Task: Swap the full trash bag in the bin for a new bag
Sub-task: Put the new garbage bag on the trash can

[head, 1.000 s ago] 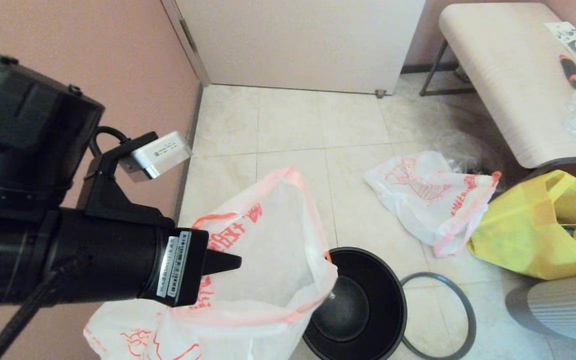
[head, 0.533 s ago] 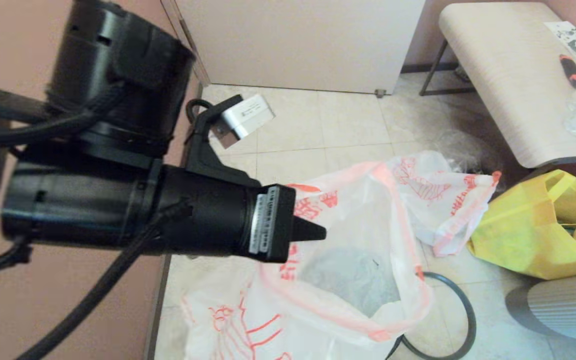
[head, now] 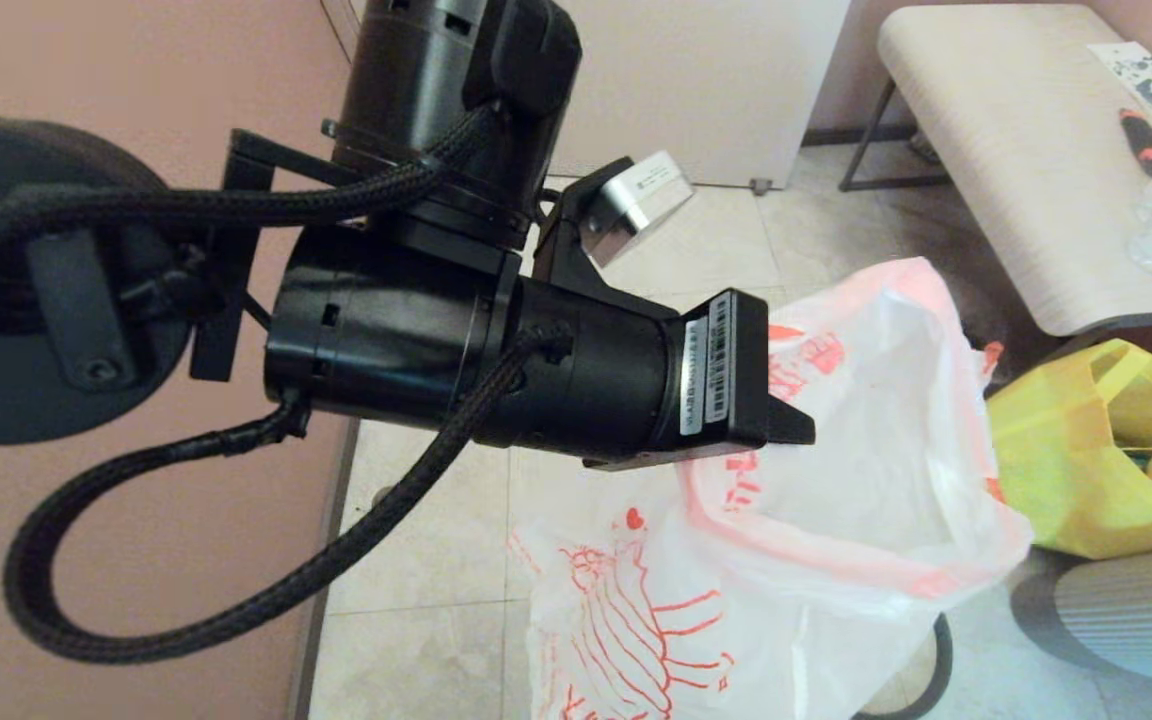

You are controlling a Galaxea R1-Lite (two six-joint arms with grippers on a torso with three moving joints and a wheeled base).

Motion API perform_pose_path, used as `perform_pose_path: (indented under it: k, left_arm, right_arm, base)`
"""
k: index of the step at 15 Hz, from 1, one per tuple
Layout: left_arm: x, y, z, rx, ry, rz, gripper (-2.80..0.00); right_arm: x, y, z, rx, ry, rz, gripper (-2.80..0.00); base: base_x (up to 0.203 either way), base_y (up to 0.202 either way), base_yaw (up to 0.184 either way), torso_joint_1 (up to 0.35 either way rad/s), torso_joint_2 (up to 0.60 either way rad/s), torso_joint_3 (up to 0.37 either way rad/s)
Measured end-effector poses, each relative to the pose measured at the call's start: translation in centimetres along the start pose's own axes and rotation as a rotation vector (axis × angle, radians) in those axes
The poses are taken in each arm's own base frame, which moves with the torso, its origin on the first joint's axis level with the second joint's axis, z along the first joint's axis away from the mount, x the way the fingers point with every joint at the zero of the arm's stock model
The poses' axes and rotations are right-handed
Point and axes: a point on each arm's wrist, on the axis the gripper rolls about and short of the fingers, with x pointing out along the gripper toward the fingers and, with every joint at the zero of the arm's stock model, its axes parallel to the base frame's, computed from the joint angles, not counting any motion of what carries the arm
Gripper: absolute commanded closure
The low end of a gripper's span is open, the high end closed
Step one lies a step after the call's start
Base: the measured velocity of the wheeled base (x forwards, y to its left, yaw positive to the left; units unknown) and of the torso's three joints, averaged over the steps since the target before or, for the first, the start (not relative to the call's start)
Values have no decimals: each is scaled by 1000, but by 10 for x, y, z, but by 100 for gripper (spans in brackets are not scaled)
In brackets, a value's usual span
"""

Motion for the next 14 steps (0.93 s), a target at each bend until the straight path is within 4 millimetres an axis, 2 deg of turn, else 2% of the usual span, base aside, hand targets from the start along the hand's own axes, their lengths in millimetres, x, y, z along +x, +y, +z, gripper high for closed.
perform_pose_path:
  k: [3,7,12,14]
  left_arm:
    - [6,-10,3,-34,0,-29,0]
    - [18,-9,5,-46,10,-53,0]
    - [23,-20,21,-76,-36,-139,0]
    - [34,-22,20,-103,-19,-149,0]
  right_arm:
    - [0,0,0,0,0,0,0]
    - [0,0,0,0,0,0,0]
    - [0,0,0,0,0,0,0]
    - [0,0,0,0,0,0,0]
  base:
    - [0,0,0,0,0,0]
    - [0,0,0,0,0,0]
    - [0,0,0,0,0,0]
    - [0,0,0,0,0,0]
